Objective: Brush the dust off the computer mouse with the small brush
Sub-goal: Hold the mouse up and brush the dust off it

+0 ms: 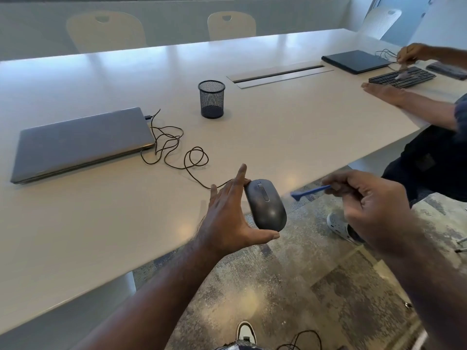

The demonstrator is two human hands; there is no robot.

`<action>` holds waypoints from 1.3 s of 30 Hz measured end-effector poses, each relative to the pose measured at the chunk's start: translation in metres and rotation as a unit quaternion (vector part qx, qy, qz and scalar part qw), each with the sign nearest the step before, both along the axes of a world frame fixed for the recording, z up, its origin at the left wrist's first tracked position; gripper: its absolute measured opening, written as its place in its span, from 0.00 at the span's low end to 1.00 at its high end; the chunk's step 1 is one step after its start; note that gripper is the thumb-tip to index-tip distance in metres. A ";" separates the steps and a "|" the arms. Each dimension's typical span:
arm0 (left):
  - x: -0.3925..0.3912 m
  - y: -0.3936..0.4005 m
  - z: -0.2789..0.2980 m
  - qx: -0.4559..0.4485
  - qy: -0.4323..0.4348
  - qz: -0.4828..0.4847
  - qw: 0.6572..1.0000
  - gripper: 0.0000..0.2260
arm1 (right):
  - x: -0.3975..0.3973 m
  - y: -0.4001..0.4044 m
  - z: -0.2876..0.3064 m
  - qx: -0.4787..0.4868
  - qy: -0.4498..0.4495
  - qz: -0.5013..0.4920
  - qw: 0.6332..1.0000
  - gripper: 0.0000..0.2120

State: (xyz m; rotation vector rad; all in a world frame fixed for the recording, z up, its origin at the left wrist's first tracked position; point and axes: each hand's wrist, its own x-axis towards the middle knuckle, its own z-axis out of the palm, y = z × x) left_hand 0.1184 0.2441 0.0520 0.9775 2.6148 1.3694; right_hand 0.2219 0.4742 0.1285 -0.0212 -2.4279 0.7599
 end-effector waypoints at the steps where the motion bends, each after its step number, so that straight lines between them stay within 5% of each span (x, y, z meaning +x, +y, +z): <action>1: 0.000 0.000 0.000 -0.001 0.002 -0.002 1.000 0.63 | -0.002 0.001 0.000 -0.010 0.010 -0.011 1.000 0.15; 10: 0.004 0.001 0.003 -0.016 0.010 -0.022 1.000 0.63 | -0.015 -0.017 0.008 0.103 -0.028 0.093 0.990 0.15; 17: 0.005 0.003 0.001 -0.041 0.026 -0.030 0.998 0.64 | -0.020 -0.017 0.020 0.035 0.003 0.072 0.997 0.09; 23: 0.006 0.004 0.004 -0.049 0.038 -0.030 0.998 0.64 | -0.021 -0.027 0.018 0.076 -0.017 0.091 0.993 0.06; 31: 0.008 0.006 0.005 -0.071 0.044 -0.035 0.996 0.63 | -0.026 -0.026 0.025 0.067 0.042 0.082 0.994 0.06; 39: 0.008 0.003 0.006 -0.082 0.042 -0.037 0.995 0.64 | -0.027 -0.021 0.029 0.060 -0.005 0.123 0.991 0.09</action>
